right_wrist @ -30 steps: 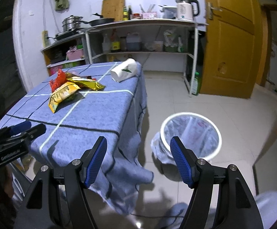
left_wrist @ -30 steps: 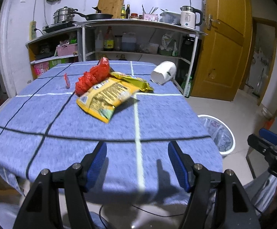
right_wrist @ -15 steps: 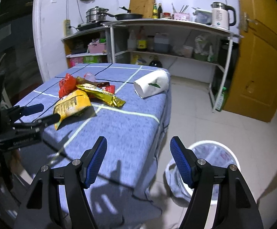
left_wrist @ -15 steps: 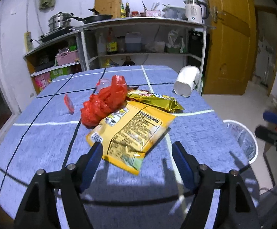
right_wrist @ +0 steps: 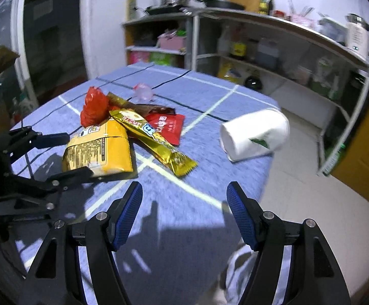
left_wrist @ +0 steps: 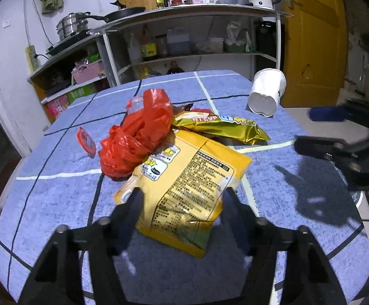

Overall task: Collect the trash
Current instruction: 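Reach both tools toward the snack wrappers on the table, then grasp the gold ice-cream wrapper with right tool while left tool grasps yellow chip bag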

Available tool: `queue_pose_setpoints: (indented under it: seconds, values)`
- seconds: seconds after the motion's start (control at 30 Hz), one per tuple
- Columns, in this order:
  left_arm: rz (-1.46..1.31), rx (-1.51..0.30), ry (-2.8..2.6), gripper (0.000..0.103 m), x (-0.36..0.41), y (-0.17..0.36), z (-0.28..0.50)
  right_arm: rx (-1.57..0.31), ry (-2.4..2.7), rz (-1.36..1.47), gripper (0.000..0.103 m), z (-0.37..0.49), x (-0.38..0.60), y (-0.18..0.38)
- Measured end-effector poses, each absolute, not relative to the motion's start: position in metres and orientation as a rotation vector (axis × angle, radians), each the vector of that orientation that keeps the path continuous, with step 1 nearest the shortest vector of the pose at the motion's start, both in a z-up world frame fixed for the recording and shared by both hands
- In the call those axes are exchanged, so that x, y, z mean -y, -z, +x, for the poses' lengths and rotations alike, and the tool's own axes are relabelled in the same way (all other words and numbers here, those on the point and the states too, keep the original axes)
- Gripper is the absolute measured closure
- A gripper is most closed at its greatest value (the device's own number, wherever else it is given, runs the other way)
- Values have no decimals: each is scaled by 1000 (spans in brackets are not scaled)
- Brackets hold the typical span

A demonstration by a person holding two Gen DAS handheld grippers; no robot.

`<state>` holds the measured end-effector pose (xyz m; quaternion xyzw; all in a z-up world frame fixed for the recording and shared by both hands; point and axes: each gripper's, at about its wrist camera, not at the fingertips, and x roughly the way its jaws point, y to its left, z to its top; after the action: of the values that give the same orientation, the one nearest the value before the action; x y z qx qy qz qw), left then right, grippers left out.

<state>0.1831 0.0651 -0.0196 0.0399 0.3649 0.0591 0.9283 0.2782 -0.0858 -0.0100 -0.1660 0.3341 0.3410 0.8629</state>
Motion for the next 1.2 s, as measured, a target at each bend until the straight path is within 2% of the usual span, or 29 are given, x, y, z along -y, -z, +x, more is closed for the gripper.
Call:
queue_pose_setpoints:
  seconds: [0.13, 0.3, 0.33, 0.37, 0.4, 0.43, 0.47, 0.5, 0.57, 0.67, 0.87, 0.9, 0.97, 1.03, 1.07, 1.2]
  values:
    - [79, -730, -127, 60, -68, 18, 181, -723, -798, -380, 34, 300, 64, 16]
    - [49, -720, -106, 68, -75, 18, 180, -794, -867, -398, 34, 336, 39, 27]
    - [42, -723, -96, 70, -76, 18, 180, -808, -878, -395, 40, 341, 36, 28]
    - [35, -723, -93, 73, -77, 18, 180, -828, -896, -390, 54, 346, 32, 30]
    - [29, -719, -89, 83, -78, 17, 180, -850, -909, -388, 62, 351, 28, 33]
    - [22, -716, -86, 88, -81, 17, 179, -863, -918, -390, 65, 353, 25, 35]
    - [10, -713, -79, 89, -84, 16, 179, -866, -926, -396, 78, 353, 22, 37]
    - [3, -711, -76, 91, -85, 16, 178, -874, -935, -406, 84, 353, 19, 39]
    - [-1, -701, -72, 103, -86, 14, 176, -881, -946, -393, 88, 351, 16, 39]
    - [-25, -686, -45, 103, -86, 10, 173, -878, -939, -386, 92, 349, 15, 38]
    - [-62, -660, 18, 103, -94, 6, 163, -885, -929, -339, 92, 337, 29, 33]
    - [-64, -645, 12, 102, -97, 3, 162, -887, -927, -333, 92, 336, 32, 32]
    - [-66, -614, 8, 88, -100, -3, 158, -884, -925, -327, 92, 331, 36, 32]
    - [-55, -587, 9, 25, -101, -8, 153, -886, -925, -305, 92, 328, 42, 29]
    - [-56, -583, 23, 20, -100, -8, 151, -885, -923, -298, 92, 329, 44, 28]
    - [10, -631, 80, 19, -84, -3, 160, -884, -905, -272, 92, 325, 55, 24]
